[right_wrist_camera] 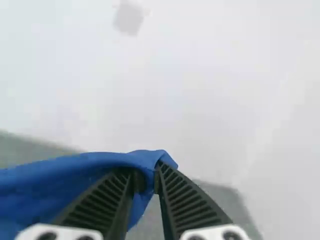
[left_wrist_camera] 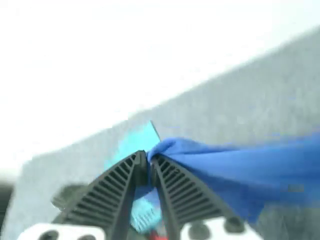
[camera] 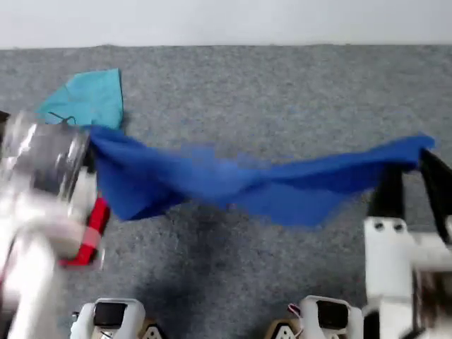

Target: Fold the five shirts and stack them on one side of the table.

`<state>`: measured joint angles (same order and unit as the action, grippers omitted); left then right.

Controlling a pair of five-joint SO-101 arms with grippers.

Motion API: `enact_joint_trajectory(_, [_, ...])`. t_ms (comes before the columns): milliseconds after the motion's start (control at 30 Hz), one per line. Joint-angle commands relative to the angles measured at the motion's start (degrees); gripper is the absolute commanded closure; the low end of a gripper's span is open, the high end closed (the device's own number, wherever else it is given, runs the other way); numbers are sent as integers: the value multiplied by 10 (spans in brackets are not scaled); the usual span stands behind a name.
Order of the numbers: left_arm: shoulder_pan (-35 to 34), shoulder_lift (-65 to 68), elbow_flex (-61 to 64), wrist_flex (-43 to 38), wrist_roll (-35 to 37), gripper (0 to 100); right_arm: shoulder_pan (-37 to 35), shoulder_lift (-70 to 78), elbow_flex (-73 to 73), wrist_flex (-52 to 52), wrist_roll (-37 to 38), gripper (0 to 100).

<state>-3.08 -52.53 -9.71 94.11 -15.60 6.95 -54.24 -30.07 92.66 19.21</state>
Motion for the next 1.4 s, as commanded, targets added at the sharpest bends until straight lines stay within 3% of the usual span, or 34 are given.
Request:
enact_joint_trajectory(0, [5,-70,-21,3,-2,987,70,-36,-11,-31,-23,991])
enact_joint_trajectory(133, [5,-91,-20,23,-2,987,128,-57,-11,-54,-24,991])
enact_joint_trajectory(333, [8,-91,-8,23,-2,987,151,-60,-19,-57,-26,991])
enact_joint_trajectory(533, [6,-91,124,-24,-3,987,150,-25,42,-49,-23,991])
enact_joint_trajectory(667, [9,-91,274,-138,-3,987,142,12,131,-56,-23,991])
enact_joint_trajectory(800, [6,-91,430,-272,-3,987,53,69,238,-87,-22,991])
enact_joint_trajectory(900, [6,-91,517,-383,-3,987,-4,128,309,-163,-11,991])
enact_joint_trajectory(1067, [3,-48,633,-629,39,987,-17,269,338,-310,-1,991])
enact_joint_trajectory(1200, [-33,63,596,-757,62,987,-26,390,260,-380,-2,991])
enact_joint_trajectory(1367, [-50,240,441,-775,66,987,-56,540,78,-382,-12,991])
